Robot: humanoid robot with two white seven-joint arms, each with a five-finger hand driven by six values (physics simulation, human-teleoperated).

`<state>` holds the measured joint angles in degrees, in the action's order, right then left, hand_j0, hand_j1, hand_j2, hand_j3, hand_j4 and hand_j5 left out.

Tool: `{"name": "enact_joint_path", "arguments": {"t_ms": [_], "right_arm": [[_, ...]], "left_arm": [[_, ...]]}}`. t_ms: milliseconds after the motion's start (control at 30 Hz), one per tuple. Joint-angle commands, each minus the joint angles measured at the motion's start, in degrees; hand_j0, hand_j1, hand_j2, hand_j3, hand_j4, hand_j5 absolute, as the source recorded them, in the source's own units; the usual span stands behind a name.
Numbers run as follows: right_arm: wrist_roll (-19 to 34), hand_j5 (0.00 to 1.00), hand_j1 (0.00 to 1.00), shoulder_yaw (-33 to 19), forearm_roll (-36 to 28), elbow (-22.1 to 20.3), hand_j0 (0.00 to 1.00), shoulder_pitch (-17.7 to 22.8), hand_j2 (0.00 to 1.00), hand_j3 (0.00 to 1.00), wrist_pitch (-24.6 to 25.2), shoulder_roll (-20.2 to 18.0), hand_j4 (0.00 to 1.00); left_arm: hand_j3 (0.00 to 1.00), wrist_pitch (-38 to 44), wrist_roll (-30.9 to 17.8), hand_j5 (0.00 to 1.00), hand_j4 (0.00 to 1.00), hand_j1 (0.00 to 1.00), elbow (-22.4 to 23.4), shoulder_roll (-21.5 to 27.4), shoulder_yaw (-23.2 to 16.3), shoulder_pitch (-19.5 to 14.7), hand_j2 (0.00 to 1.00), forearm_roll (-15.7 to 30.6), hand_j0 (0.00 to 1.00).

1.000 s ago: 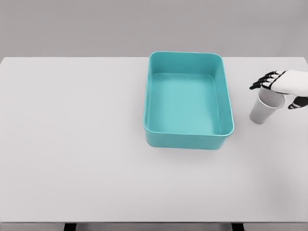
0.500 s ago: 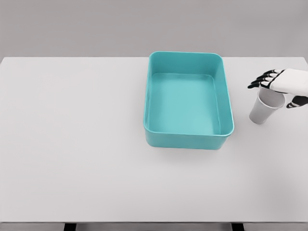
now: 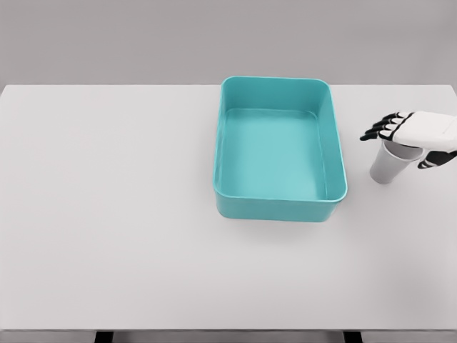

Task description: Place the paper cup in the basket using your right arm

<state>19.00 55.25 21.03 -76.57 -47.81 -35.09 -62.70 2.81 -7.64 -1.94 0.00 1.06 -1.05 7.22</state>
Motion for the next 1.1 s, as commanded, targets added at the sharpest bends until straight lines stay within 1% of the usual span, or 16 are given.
{"name": "enact_joint_path", "arguments": {"t_ms": [0, 67, 333, 367, 400, 433, 500, 567, 633, 733, 800, 1000, 1067], "right_arm": [[-0.02, 1.00, 1.00, -0.06, -0.28, 0.02, 1.00, 0.09, 1.00, 1.00, 0.09, -0.05, 1.00], [-0.02, 1.00, 1.00, -0.06, -0.28, 0.02, 1.00, 0.61, 1.00, 1.00, 0.09, 0.04, 1.00], [-0.11, 1.00, 1.00, -0.06, -0.28, 0.02, 1.00, 0.53, 1.00, 1.00, 0.09, 0.04, 1.00], [-0.11, 0.98, 0.98, -0.06, -0.28, 0.02, 0.98, 0.61, 0.98, 0.98, 0.09, -0.05, 0.98], [-0.11, 0.93, 0.93, -0.06, -0.28, 0.02, 0.93, 0.61, 0.93, 0.93, 0.09, -0.05, 0.93], [-0.11, 0.90, 0.90, -0.06, -0.28, 0.02, 0.90, 0.61, 0.90, 0.90, 0.09, -0.05, 0.90], [-0.11, 0.72, 0.72, -0.06, -0.28, 0.02, 0.72, 0.61, 0.72, 0.72, 0.09, -0.14, 0.72], [-0.11, 0.61, 0.61, -0.06, -0.28, 0.02, 0.61, 0.61, 0.61, 0.61, 0.09, -0.22, 0.61], [-0.11, 0.54, 0.54, -0.06, -0.28, 0.02, 0.54, 0.61, 0.54, 0.54, 0.09, -0.31, 0.54], [-0.11, 0.49, 0.49, -0.06, -0.28, 0.02, 0.49, 0.61, 0.49, 0.49, 0.09, -0.75, 0.49], [-0.11, 0.48, 0.48, -0.06, -0.28, 0.02, 0.48, 0.61, 0.48, 0.48, 0.09, -0.84, 0.48], [-1.34, 0.46, 0.46, -0.06, -0.37, 0.02, 0.46, 0.18, 0.46, 0.46, 0.09, -1.89, 0.46], [-1.34, 0.45, 0.45, 0.03, -0.46, 0.02, 0.45, -0.35, 0.45, 0.45, 0.09, -2.86, 0.45]], "left_arm": [[1.00, 0.00, -0.01, 1.00, 1.00, 1.00, 0.01, 0.00, 0.00, -0.09, 1.00, -0.01, 1.00], [1.00, 0.00, -0.01, 1.00, 1.00, 1.00, 0.01, 0.00, 0.00, -0.09, 1.00, -0.01, 1.00], [1.00, 0.00, -0.01, 1.00, 1.00, 1.00, 0.01, 0.00, 0.00, 0.00, 1.00, -0.01, 1.00], [1.00, 0.00, -0.01, 1.00, 1.00, 1.00, 0.01, 0.00, 0.00, 0.00, 1.00, -0.01, 1.00], [1.00, 0.00, -0.01, 1.00, 1.00, 1.00, 0.01, 0.00, 0.00, 0.00, 1.00, -0.01, 1.00], [1.00, 0.00, -0.01, 1.00, 1.00, 1.00, 0.01, 0.00, 0.00, 0.00, 1.00, -0.01, 1.00], [1.00, 0.00, -0.01, 1.00, 1.00, 1.00, 0.01, 0.00, 0.00, -0.09, 1.00, -0.01, 1.00], [1.00, 0.00, -0.01, 1.00, 1.00, 1.00, 0.01, 0.00, 0.00, 0.00, 1.00, -0.01, 1.00], [1.00, 0.00, -0.01, 1.00, 1.00, 1.00, 0.01, 0.00, 0.00, 0.00, 1.00, -0.01, 1.00], [1.00, 0.00, -0.01, 1.00, 1.00, 1.00, 0.01, 0.00, 0.00, 0.00, 1.00, -0.01, 1.00], [1.00, 0.00, -0.01, 1.00, 1.00, 1.00, 0.01, 0.00, 0.00, -0.09, 1.00, 0.08, 1.00], [1.00, 0.00, -0.01, 1.00, 1.00, 1.00, 0.01, 0.00, 0.00, -0.09, 1.00, -0.01, 1.00], [1.00, 0.00, -0.01, 1.00, 1.00, 1.00, 0.01, 0.00, 0.00, 0.00, 1.00, -0.01, 1.00]]}}
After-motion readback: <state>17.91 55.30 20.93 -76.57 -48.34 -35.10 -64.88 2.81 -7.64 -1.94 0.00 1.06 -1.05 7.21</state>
